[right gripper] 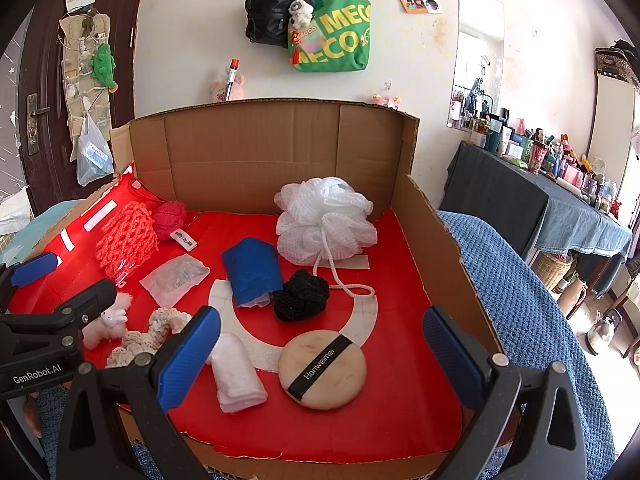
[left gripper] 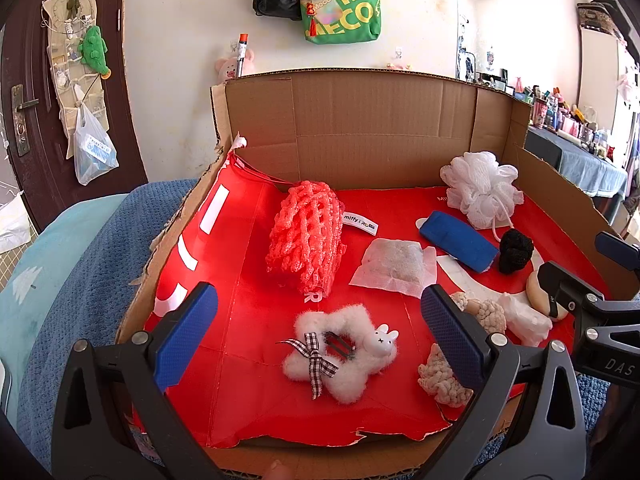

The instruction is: Organize soft objects

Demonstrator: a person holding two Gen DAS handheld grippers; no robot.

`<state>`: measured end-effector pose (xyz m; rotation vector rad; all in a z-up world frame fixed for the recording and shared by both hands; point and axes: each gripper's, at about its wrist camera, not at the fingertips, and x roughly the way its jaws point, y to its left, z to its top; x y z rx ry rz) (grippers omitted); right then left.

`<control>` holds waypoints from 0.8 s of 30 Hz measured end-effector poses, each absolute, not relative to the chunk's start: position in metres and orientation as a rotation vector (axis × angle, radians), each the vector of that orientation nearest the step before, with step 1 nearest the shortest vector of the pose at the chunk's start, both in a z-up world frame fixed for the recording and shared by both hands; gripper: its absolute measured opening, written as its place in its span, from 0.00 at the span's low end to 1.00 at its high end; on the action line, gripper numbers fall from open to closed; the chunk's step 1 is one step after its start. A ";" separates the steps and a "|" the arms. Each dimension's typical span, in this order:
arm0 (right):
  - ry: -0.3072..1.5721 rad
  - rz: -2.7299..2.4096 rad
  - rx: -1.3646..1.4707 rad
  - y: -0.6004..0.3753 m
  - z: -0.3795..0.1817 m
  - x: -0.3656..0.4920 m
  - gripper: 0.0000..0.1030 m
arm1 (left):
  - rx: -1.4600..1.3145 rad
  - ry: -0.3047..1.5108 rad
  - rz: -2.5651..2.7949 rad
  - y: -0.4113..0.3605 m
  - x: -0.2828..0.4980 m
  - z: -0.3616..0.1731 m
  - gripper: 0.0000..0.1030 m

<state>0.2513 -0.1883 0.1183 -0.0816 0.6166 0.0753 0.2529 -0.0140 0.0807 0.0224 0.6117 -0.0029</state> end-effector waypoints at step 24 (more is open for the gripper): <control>0.570 0.120 -0.039 -0.191 0.145 0.214 1.00 | 0.085 0.581 0.035 -0.008 0.201 0.106 1.00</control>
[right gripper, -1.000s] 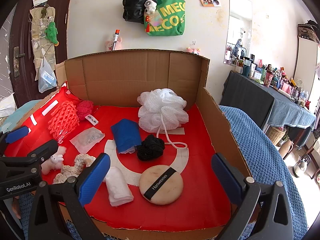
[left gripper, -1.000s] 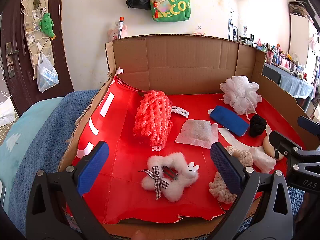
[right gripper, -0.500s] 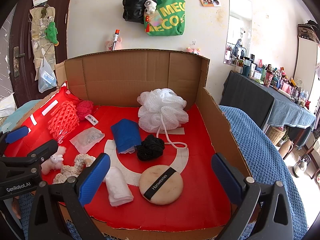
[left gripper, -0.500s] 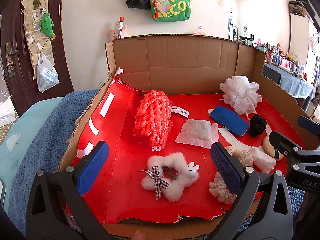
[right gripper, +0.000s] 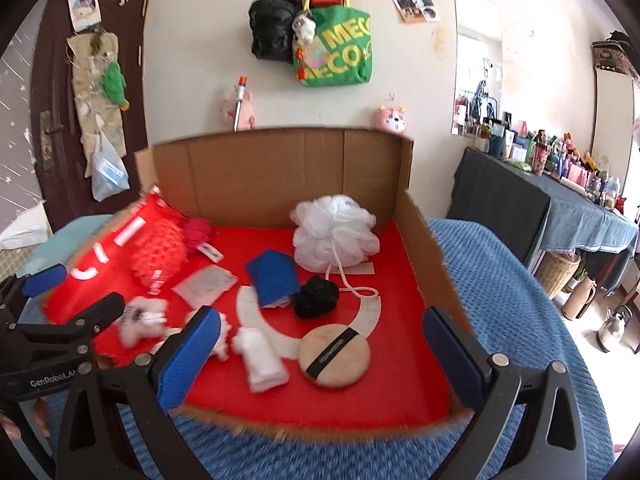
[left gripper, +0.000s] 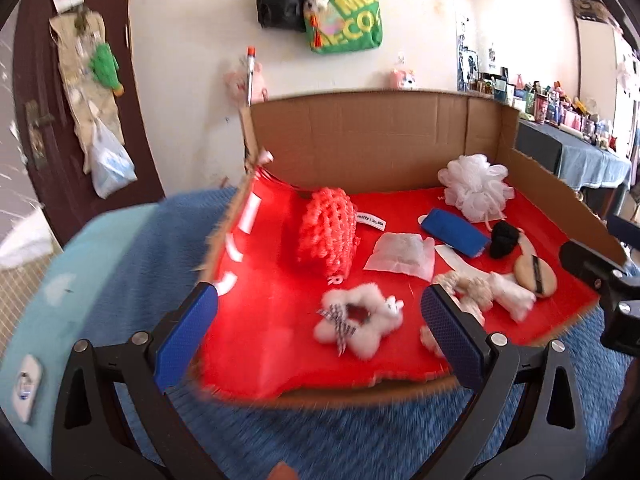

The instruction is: Organize soft objects

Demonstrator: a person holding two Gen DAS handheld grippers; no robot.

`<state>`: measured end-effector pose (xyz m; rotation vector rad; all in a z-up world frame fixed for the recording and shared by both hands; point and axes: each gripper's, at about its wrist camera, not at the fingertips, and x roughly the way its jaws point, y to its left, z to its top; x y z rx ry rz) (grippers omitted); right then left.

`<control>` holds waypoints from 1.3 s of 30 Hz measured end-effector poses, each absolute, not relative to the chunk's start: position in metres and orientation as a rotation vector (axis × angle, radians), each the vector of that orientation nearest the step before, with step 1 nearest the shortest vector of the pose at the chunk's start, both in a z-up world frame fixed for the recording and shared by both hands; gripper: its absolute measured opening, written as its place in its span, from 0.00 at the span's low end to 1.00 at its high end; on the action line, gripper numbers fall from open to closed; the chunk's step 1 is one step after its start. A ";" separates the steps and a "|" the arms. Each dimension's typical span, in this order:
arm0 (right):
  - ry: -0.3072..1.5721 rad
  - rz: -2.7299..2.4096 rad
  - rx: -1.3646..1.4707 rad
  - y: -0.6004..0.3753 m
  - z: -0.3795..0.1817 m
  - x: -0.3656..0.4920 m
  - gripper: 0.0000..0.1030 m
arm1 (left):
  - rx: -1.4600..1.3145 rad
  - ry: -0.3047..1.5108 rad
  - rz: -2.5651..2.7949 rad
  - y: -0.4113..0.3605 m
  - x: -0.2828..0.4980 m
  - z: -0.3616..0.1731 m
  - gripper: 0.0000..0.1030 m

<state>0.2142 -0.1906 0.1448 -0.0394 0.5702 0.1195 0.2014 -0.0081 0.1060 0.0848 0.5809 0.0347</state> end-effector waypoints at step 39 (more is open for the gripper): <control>0.944 0.029 -0.039 -0.195 0.075 0.142 1.00 | 0.049 0.907 0.033 -0.016 0.138 0.046 1.00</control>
